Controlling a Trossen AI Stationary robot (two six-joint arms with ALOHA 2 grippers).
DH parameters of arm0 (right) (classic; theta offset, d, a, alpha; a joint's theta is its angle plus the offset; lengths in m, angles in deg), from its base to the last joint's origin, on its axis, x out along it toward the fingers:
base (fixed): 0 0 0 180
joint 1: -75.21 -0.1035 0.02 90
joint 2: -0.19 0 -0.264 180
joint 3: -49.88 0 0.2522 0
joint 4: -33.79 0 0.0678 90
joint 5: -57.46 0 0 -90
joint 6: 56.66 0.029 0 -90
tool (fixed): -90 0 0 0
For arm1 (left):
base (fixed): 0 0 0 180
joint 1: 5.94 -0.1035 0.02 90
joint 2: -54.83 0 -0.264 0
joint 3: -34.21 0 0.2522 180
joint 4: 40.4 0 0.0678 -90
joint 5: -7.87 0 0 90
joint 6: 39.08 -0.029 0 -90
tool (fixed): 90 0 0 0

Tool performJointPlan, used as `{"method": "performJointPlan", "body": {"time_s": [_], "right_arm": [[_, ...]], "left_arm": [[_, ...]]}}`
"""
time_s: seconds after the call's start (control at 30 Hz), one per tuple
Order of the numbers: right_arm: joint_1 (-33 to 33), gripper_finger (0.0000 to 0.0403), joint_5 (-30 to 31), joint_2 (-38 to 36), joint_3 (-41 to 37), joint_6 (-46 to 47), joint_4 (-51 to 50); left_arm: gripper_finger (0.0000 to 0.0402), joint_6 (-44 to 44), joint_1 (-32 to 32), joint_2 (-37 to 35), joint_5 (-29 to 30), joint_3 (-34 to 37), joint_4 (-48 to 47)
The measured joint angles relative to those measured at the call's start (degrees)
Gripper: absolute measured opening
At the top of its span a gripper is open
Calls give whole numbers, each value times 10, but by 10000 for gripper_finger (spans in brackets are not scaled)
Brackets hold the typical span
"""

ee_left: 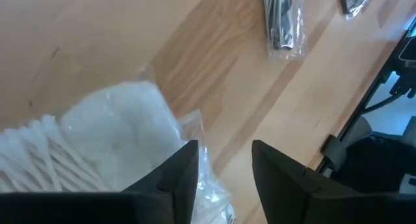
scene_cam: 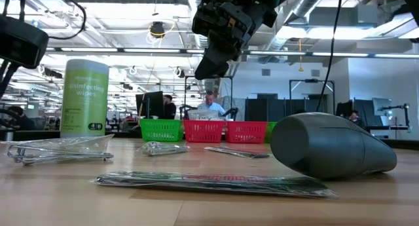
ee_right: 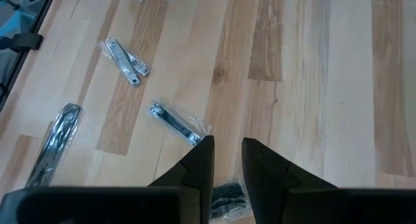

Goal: Pick & Place Travel size toiletries
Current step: Put the white cotton pack into the left red bin

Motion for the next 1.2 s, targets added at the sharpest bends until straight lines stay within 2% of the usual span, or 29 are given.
{"method": "performJointPlan", "body": {"time_s": [0.1, 0.2, 0.37, 0.47, 0.53, 0.6, 0.7, 0.83, 0.97, 1.03, 1.2], "right_arm": [[0, 72, 0, 0, 0, 0, 0], [0, 72, 0, 0, 0, 0, 0], [0, 72, 0, 0, 0, 0, -5], [0, 72, 0, 0, 0, 0, -11], [0, 72, 0, 0, 0, 0, -11], [0, 72, 0, 0, 0, -1, -11], [0, 72, 0, 0, 0, -4, -9], [0, 72, 0, 0, 0, -6, -9], [0, 72, 0, 0, 0, -6, -9], [-2, 72, 0, 0, 0, -5, -9], [-2, 72, 0, 0, 0, 0, -9]], "left_arm": [[131, -6, -15, -13, -24, -1, -1], [124, -32, -24, -36, -16, -25, -1], [108, -89, -4, -53, 61, -104, 29], [99, -146, 26, -24, 106, -161, 90], [94, -164, 43, 11, 125, -193, 94], [92, -144, 55, 53, 131, -212, 87], [92, -87, 57, 100, 97, -221, 75], [92, -36, 50, 119, 41, -220, -18], [92, 20, 31, 97, 8, -220, -214], [92, 32, 25, 87, 6, -220, -279], [92, 43, 19, 89, 13, -208, -300]]}}
